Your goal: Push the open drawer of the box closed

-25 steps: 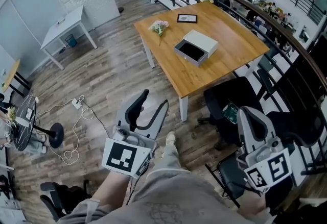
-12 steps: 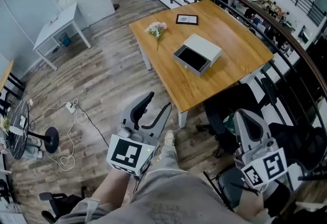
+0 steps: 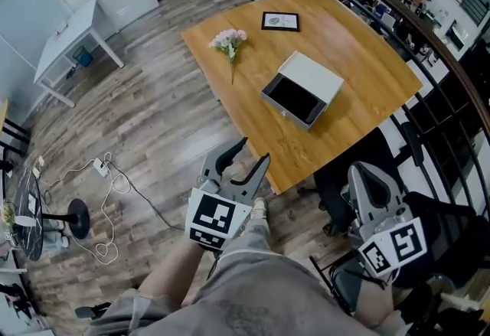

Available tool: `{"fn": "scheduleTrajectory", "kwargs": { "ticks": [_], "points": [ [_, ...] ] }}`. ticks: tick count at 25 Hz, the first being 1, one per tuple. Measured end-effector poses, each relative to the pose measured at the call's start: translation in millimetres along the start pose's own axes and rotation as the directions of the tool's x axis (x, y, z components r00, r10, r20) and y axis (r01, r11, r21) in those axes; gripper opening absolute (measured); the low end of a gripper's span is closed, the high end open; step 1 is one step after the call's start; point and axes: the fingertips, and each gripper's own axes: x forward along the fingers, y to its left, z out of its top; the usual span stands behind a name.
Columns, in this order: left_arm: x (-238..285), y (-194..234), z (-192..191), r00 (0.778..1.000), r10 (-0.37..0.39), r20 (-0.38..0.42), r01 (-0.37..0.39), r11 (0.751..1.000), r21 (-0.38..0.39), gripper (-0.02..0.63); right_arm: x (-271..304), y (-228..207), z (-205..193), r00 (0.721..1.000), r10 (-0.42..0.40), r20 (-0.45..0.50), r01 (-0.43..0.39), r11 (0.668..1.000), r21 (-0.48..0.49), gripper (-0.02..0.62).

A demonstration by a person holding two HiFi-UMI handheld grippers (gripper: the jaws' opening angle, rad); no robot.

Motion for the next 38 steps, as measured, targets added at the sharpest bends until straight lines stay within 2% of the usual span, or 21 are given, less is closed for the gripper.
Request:
{"fn": "scheduleTrajectory", "kwargs": {
  "ticks": [4,9,22,26,32,38],
  "points": [
    [48,25,-22,0.995,-0.066,-0.070,0.065,0.998,-0.008,0.215,52,-12,-12,0.998,-0.001,-0.068,0.001,1.000,0.001,0.031],
    [98,44,-55,0.978,-0.134,-0.157,0.132,0.991,-0.027,0.215,101,-30,-27,0.991,-0.022,-0.130,0.027,0.999,0.034,0.031],
    [187,58,-136,0.898,-0.254,-0.360,0.246,0.967,-0.069,0.213,170,-71,-61,0.963,-0.086,-0.257,0.110,0.990,0.083,0.031],
    [206,51,-157,0.874,-0.272,-0.402,0.258,0.962,-0.089,0.214,175,-83,-77,0.955,-0.065,-0.289,0.089,0.993,0.073,0.031],
    [238,43,-192,0.836,-0.294,-0.463,0.238,0.955,-0.176,0.213,190,-107,-107,0.942,-0.022,-0.335,0.062,0.992,0.108,0.031],
    [270,39,-226,0.791,-0.285,-0.541,0.219,0.958,-0.186,0.206,203,-127,-131,0.928,0.025,-0.373,0.032,0.989,0.146,0.031]
  ]
}}
